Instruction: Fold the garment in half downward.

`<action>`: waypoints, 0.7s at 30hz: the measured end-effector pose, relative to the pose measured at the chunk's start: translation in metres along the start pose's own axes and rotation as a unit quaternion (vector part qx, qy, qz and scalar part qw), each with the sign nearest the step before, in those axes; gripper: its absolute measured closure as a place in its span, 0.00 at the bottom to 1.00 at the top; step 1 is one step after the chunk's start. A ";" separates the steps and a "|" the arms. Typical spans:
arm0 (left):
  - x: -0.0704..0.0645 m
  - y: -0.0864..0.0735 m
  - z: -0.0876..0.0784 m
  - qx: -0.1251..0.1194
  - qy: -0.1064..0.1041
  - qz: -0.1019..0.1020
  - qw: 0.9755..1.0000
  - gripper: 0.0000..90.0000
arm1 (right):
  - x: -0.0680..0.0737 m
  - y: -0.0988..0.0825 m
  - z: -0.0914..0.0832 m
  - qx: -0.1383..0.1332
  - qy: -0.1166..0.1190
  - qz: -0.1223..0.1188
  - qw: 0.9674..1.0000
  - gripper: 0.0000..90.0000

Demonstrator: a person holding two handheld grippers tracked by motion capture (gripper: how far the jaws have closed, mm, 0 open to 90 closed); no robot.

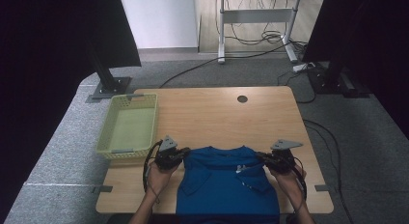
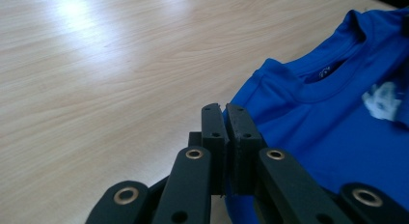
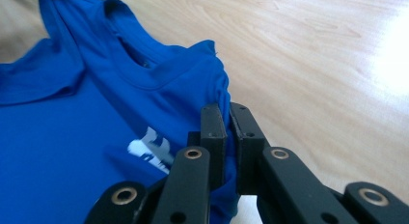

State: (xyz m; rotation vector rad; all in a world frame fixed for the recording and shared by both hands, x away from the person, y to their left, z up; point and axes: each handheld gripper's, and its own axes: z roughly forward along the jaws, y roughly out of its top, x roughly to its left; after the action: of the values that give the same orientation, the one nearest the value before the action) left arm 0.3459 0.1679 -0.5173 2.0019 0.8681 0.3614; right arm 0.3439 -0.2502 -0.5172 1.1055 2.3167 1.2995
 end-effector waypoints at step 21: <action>-0.013 -0.026 0.020 0.064 -0.002 0.042 0.997 0.95 | 0.015 -0.035 0.009 0.088 0.004 -0.011 0.996 0.92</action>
State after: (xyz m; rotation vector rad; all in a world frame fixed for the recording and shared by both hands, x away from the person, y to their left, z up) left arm 0.3362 0.1551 -0.5487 2.1626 0.8246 0.3578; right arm 0.3216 -0.2446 -0.5492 1.1255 2.4819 1.1108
